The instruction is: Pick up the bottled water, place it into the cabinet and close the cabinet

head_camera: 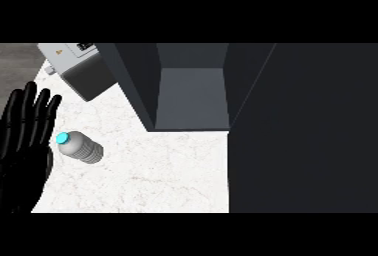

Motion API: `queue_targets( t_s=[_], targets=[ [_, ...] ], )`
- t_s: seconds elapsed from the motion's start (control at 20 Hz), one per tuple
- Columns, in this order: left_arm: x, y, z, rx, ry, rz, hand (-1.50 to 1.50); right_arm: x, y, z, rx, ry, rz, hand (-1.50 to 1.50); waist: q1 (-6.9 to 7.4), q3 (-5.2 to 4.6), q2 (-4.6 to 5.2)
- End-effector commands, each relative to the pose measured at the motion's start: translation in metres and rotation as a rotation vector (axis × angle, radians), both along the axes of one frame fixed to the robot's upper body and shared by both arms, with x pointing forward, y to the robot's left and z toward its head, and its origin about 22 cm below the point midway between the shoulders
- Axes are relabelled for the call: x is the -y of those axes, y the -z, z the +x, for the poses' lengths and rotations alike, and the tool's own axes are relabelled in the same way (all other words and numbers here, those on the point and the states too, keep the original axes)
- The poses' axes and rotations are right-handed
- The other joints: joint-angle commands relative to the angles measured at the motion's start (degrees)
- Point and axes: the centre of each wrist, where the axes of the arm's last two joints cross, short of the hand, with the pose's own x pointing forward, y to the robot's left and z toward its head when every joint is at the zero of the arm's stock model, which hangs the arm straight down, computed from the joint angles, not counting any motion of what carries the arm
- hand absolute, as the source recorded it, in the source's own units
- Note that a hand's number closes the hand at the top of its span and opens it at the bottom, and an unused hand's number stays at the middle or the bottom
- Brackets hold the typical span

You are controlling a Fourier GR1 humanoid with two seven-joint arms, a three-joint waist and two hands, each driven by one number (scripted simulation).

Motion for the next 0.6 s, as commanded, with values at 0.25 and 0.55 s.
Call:
queue_targets(
  t_s=[0.25,0.55],
  targets=[
    [-0.009,0.001,0.029,0.081,-0.181,0.055,-1.50,0.001,-0.015,-0.043,0.034,0.017,-0.084,-1.50,0.39,1.50,0.39],
    [0.005,0.034,0.012,-0.329,-0.230,-0.384,-1.50,-0.013,0.023,-0.059,-0.309,-0.168,0.290,-1.50,0.10,1.56,0.24]
  ],
)
